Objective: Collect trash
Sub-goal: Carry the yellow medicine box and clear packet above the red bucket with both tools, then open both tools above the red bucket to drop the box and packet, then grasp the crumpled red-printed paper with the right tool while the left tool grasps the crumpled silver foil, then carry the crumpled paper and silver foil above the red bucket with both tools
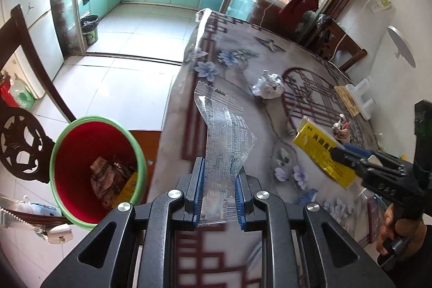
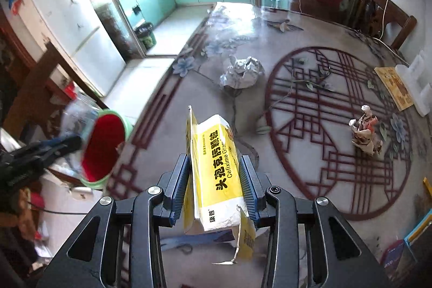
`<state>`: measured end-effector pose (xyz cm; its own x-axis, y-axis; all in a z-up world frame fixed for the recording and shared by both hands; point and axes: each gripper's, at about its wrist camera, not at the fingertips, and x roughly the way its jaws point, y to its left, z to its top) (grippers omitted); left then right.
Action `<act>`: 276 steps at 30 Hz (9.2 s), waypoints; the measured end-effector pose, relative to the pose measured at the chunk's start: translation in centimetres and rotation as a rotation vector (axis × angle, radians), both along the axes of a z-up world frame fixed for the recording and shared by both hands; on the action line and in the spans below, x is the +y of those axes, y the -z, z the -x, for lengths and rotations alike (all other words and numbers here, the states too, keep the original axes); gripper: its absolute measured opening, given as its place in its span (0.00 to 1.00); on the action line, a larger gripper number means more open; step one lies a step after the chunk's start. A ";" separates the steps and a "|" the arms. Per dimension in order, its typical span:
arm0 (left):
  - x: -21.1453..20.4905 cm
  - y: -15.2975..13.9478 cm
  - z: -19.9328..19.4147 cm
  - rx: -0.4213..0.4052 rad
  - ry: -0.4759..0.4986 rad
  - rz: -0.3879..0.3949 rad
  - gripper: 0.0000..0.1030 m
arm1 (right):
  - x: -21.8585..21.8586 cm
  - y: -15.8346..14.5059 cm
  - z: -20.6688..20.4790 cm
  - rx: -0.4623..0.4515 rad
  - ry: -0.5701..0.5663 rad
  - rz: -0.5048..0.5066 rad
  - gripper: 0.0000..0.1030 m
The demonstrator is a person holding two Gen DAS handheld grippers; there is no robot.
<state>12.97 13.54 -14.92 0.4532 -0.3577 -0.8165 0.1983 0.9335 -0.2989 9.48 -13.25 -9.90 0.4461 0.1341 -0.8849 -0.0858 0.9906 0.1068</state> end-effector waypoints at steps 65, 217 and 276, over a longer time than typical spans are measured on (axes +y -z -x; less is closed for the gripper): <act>21.6 6.6 -3.0 0.110 -0.315 -0.108 0.17 | 24.3 5.5 -6.4 0.151 -0.371 -0.095 0.43; 6.6 1.9 0.8 -0.016 -0.262 -0.103 0.50 | 10.3 -0.5 -2.7 -0.014 -0.260 0.095 0.38; 21.1 12.1 -5.6 0.221 -0.379 -0.163 0.51 | 26.5 5.9 -7.6 0.116 -0.428 0.057 0.38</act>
<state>18.54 34.68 -27.06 0.3358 -0.0597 -0.9400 -0.2175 0.9661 -0.1391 17.08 13.27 -15.79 0.2585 0.2344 -0.9371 -0.4799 0.8731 0.0860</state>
